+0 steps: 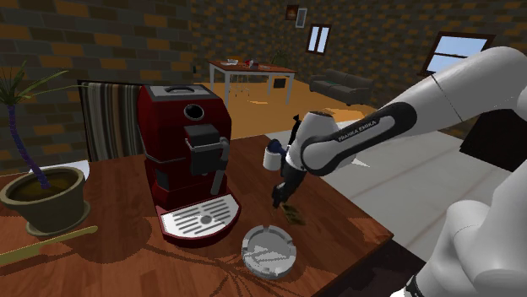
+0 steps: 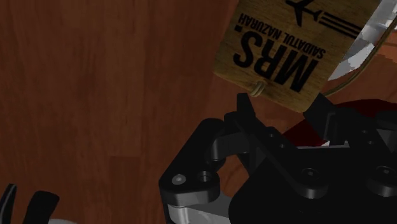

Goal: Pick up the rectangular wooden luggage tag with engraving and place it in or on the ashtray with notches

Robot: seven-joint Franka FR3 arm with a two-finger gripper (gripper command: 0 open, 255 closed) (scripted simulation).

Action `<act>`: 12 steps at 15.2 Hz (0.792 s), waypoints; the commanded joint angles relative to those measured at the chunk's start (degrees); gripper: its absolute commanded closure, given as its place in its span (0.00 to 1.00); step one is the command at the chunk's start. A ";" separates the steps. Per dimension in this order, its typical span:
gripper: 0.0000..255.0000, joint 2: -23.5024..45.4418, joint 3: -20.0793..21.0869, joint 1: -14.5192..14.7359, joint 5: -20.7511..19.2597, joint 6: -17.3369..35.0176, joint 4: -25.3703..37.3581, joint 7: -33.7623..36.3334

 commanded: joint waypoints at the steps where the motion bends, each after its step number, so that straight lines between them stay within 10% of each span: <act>1: 1.00 0.06 2.08 1.61 -0.30 0.70 -0.03 3.99; 12: 1.00 6.29 5.47 4.50 1.92 7.74 -0.12 7.41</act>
